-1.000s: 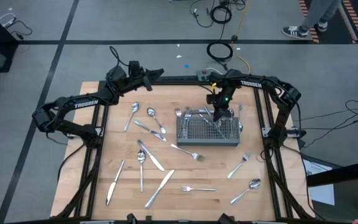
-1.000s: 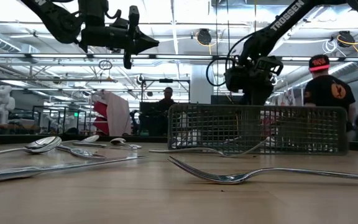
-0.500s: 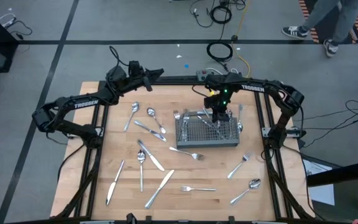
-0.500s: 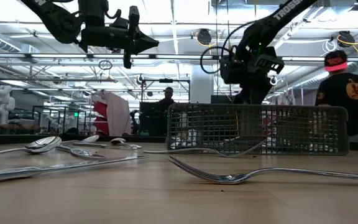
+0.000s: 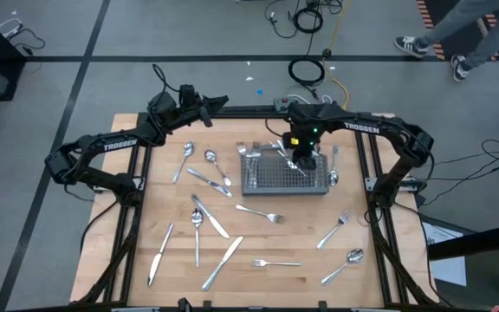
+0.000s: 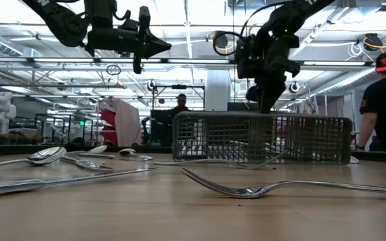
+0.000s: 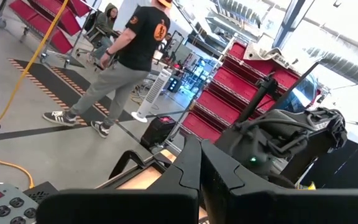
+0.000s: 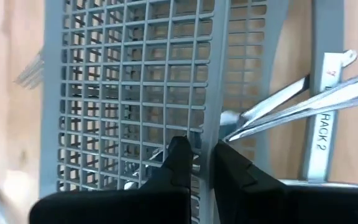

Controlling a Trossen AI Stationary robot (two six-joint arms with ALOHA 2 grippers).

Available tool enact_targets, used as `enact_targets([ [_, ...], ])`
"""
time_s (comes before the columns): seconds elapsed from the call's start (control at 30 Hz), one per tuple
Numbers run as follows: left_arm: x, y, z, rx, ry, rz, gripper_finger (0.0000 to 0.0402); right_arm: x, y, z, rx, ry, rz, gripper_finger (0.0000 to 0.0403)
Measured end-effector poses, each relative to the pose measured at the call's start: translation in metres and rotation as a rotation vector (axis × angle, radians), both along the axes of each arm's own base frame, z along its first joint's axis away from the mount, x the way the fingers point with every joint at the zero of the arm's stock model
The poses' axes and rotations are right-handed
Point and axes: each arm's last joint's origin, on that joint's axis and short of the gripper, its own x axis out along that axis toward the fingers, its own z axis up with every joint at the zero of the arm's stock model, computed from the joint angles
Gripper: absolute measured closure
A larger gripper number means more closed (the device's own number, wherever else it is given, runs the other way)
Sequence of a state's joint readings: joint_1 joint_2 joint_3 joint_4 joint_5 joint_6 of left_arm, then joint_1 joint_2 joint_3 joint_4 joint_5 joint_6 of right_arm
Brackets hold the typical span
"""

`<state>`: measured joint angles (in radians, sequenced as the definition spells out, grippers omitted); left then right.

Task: Sort silverware
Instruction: Adjust the position of the silverware organizer

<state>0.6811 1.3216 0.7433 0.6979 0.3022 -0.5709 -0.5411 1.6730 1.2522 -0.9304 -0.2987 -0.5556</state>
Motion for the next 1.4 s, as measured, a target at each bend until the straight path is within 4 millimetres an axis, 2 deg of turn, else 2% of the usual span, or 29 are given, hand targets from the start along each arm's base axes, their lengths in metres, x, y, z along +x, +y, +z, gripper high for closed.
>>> enact_targets([
  [0.3, 0.000, -0.001, 0.000, -0.025, -0.009, -0.022, 0.0394, 0.021, 0.019, 0.003, -0.132, -0.034, -0.007, 0.0387],
  [0.4, 0.002, -0.002, -0.002, -0.050, -0.007, -0.113, 0.0394, 0.025, 0.023, 0.003, -0.147, -0.044, -0.008, 0.0387],
  [0.5, 0.007, -0.001, -0.012, -0.086, 0.027, -0.225, 0.0394, 0.027, 0.026, 0.003, -0.172, -0.038, -0.002, 0.0387],
  [0.73, 0.031, 0.008, -0.037, -0.181, 0.094, -0.294, 0.0394, 0.033, 0.034, 0.003, -0.268, -0.033, 0.010, 0.0387],
  [0.97, 0.066, 0.018, -0.040, -0.227, 0.125, -0.688, 0.0394, 0.034, 0.034, 0.003, -0.266, -0.034, 0.010, 0.0387],
  [1.07, 0.078, 0.025, -0.037, -0.238, 0.148, -0.778, 0.0394, 0.033, 0.034, 0.003, -0.263, -0.033, 0.015, 0.0387],
  [1.27, 0.091, 0.038, -0.043, -0.260, 0.315, -0.817, 0.0394, 0.033, 0.035, 0.003, -0.258, -0.031, 0.022, 0.0387],
  [1.4, 0.087, 0.038, -0.046, -0.176, 0.577, -0.693, 0.0394, 0.033, 0.035, 0.003, -0.257, -0.031, 0.035, 0.0387],
])
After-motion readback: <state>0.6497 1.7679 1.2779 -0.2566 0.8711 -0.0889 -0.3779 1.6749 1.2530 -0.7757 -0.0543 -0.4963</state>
